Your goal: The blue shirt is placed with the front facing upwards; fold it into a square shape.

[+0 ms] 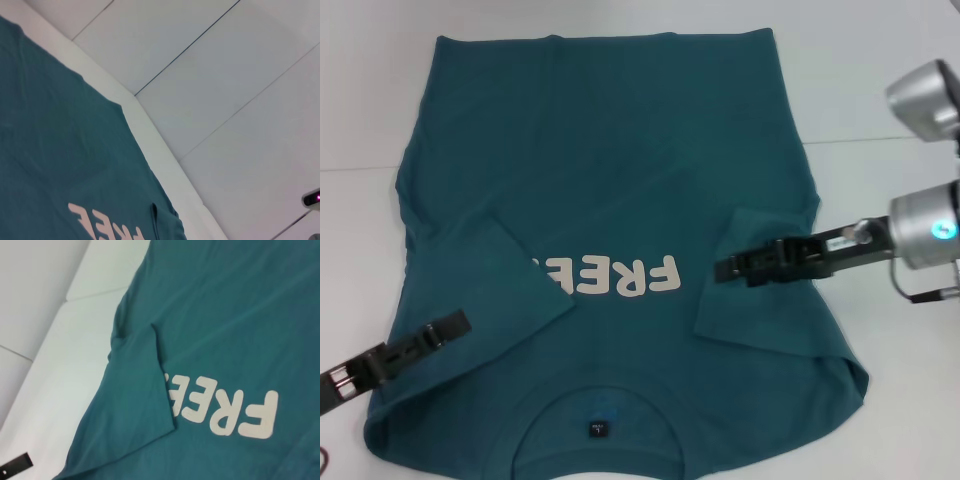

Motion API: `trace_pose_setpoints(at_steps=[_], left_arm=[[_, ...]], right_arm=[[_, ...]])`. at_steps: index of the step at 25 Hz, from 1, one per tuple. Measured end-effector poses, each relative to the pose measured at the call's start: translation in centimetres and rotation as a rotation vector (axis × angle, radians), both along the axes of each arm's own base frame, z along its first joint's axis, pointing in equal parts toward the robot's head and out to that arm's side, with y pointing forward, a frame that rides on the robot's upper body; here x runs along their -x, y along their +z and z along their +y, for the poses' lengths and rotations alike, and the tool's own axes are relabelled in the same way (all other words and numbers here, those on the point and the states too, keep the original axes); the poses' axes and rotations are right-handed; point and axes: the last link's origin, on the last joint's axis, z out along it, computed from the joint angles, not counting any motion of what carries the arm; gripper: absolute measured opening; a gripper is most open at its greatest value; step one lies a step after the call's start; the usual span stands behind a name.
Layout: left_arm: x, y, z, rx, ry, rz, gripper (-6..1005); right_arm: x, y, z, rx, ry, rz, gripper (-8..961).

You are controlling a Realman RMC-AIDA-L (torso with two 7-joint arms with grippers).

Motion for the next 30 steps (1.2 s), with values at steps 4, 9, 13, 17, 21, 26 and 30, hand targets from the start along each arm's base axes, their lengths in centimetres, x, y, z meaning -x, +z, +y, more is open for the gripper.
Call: trace_pose_setpoints(at_steps=[4, 9, 13, 17, 21, 26, 30], left_arm=[[0.7, 1.0, -0.4, 0.061, 0.079, -0.052, 876], [2.3, 2.7, -1.9, 0.181, 0.23, -0.127, 876], [3.8, 3.7, -2.6, 0.247, 0.354, -0.117, 876], [4.6, 3.7, -2.6, 0.291, 0.451, -0.111, 876], [4.9, 3.8, -2.1, 0.297, 0.486, -0.096, 877], [5.6, 3.8, -1.2, 0.303, 0.521, -0.015, 877], [5.8, 4.1, -0.7, 0.306, 0.531, 0.026, 876]], right_arm=[[-1.2, 1.5, -0.7, 0.003, -0.026, 0.015, 648], [-2.3, 2.7, -1.4, -0.006, -0.042, 0.032, 705], [-2.5, 2.9, -1.5, -0.018, -0.045, 0.034, 705], [-2.5, 2.7, -1.5, -0.017, -0.045, 0.037, 705], [-2.5, 2.6, -1.5, -0.019, -0.046, 0.037, 704], [-2.6, 2.7, -1.5, -0.024, -0.045, 0.032, 704], [-2.7, 2.8, -1.4, -0.028, -0.047, 0.026, 704]])
